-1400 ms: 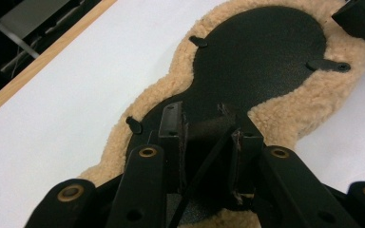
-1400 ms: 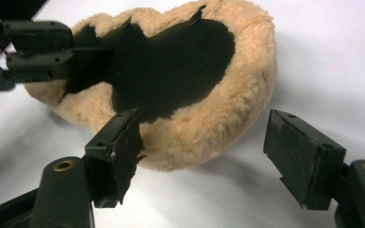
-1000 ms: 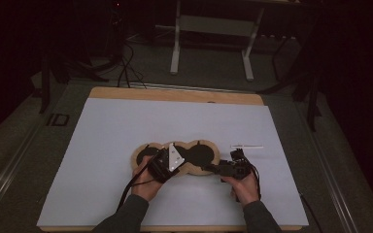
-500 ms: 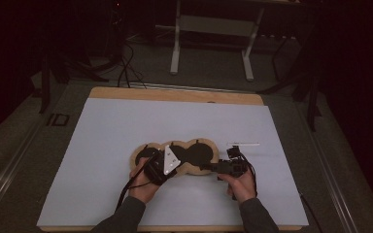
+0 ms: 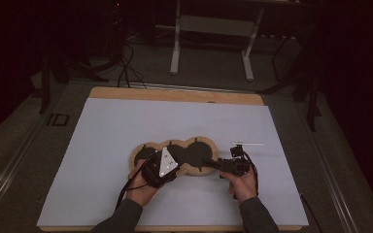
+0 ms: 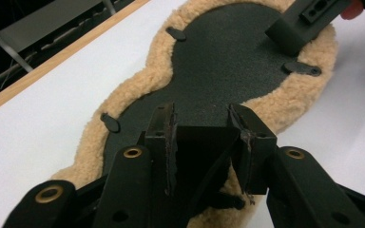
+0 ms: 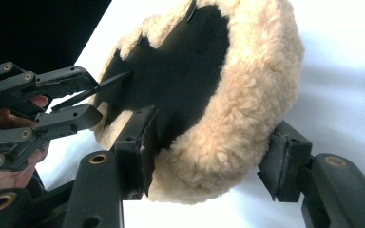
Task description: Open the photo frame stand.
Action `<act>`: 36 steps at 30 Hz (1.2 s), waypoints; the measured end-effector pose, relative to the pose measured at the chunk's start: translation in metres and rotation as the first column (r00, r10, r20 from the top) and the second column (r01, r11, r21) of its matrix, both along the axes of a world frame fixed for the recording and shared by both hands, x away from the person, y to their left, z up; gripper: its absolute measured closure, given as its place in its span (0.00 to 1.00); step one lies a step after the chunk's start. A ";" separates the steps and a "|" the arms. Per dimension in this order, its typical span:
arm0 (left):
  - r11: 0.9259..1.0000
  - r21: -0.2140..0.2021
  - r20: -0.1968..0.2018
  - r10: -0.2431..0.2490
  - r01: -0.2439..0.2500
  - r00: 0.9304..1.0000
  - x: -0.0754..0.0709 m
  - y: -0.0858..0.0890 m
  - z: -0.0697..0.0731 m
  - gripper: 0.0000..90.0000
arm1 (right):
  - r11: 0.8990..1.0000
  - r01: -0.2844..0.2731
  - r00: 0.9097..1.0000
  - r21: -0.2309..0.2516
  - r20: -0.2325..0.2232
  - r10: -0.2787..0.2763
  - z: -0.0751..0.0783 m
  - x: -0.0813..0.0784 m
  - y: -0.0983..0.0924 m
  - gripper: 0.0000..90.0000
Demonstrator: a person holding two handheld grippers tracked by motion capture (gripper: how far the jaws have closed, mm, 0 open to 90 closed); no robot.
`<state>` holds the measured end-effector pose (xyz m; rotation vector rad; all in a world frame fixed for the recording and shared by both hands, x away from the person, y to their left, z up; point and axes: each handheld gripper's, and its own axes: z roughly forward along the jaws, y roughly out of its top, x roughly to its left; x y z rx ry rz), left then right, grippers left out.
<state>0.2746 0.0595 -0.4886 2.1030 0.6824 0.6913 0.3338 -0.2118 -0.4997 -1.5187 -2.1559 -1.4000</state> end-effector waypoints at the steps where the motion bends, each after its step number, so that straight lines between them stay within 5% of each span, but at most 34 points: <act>1: 1.000 -0.011 -0.008 -0.007 0.007 1.000 0.000 0.001 0.001 0.70 | 1.000 0.000 1.000 0.001 0.001 0.000 0.000 0.000 0.000 0.50; 12: 0.995 -0.068 -0.088 -0.082 0.076 0.993 0.001 0.009 0.005 0.59 | 1.000 -0.014 0.999 -0.013 0.035 0.015 0.004 -0.001 0.000 0.55; 21: 0.986 -0.124 -0.074 -0.117 0.107 0.990 -0.006 0.027 0.016 0.54 | 1.000 -0.018 0.999 -0.022 0.039 0.019 0.003 -0.001 -0.001 0.55; 25: 0.981 -0.171 -0.073 -0.100 0.087 0.992 -0.005 0.041 0.022 0.53 | 0.999 -0.022 0.999 -0.028 0.042 0.024 0.003 -0.001 0.000 0.55; 36: 0.983 -0.174 -0.127 0.029 -0.051 0.991 0.009 0.080 0.022 0.52 | 0.998 -0.032 0.998 -0.048 0.055 0.035 0.004 -0.001 0.000 0.55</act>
